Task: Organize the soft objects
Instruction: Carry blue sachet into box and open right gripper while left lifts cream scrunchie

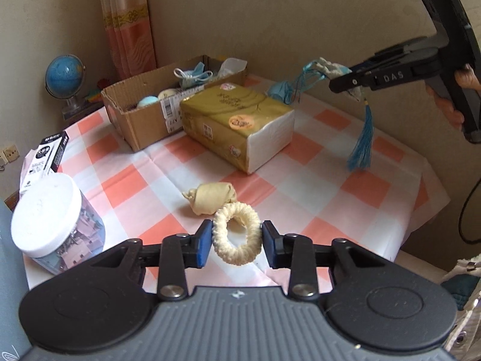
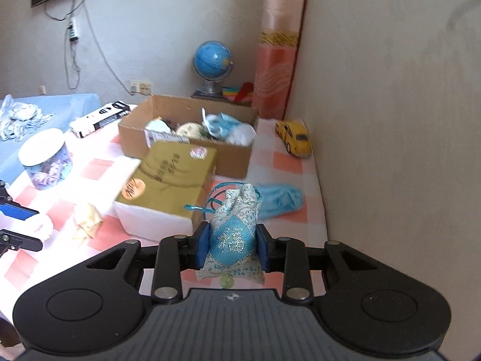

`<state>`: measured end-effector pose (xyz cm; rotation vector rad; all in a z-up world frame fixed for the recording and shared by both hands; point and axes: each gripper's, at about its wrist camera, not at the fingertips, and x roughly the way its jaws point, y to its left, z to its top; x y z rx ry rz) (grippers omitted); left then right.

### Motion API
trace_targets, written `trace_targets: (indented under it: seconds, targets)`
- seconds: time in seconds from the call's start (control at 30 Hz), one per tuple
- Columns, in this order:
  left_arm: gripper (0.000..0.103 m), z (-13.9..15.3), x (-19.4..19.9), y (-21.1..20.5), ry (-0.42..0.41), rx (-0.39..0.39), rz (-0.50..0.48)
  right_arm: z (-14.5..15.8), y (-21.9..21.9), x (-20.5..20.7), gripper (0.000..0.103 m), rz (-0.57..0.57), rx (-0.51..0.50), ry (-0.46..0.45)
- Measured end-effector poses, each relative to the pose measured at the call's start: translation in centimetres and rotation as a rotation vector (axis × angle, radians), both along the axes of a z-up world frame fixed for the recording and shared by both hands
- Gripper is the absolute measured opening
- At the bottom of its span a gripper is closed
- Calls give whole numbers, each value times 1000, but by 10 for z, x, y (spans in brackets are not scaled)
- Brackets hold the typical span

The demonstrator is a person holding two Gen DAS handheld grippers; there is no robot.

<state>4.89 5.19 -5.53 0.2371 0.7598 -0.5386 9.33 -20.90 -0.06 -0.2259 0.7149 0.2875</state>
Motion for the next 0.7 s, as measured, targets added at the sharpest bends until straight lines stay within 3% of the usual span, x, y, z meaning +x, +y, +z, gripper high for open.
trace_targets:
  seconds: [0.27,0.7]
  targets:
    - [34,6,-7,8,-27,-28,7,44,15,26,37,86,-12,-32]
    - [34,2,-1,20,-31,-79,66,77,88,133,37,273,-45,-69]
